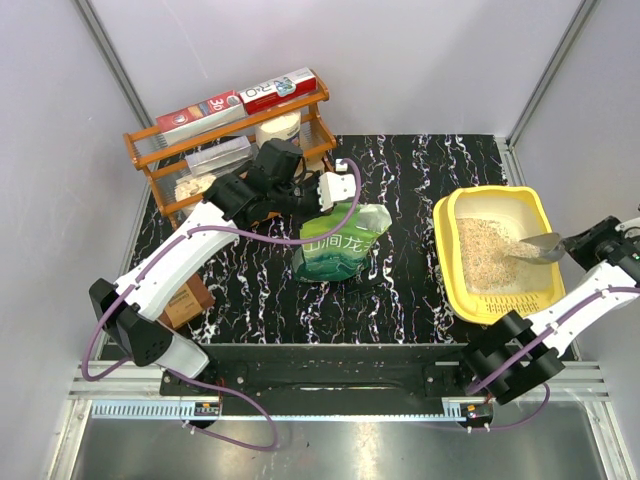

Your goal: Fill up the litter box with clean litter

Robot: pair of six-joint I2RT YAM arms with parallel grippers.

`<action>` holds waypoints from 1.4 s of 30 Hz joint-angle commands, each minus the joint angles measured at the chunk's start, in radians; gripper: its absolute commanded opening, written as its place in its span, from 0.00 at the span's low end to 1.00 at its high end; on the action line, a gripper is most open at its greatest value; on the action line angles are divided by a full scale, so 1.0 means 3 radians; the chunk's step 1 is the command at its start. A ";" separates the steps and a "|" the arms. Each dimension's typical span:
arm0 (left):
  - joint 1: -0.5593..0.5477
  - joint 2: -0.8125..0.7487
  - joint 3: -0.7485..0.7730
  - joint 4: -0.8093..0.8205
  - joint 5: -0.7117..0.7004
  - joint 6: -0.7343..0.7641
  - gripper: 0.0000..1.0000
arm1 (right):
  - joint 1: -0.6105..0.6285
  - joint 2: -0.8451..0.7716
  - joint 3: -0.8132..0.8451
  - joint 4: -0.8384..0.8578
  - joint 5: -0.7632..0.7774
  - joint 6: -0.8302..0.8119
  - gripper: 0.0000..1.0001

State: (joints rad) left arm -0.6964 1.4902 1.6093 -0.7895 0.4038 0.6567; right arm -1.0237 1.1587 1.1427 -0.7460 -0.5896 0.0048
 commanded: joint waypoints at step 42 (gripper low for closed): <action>-0.0036 -0.0611 -0.0445 0.0694 -0.0068 -0.0359 0.00 | 0.3769 0.1077 0.2378 -0.1175 -0.1001 -0.1662 0.00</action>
State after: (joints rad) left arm -0.7017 1.3800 1.4651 -0.6857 0.3866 0.5648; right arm 0.0410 1.4857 1.8751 -1.1591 -0.9649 -0.3882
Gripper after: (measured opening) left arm 0.016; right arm 0.321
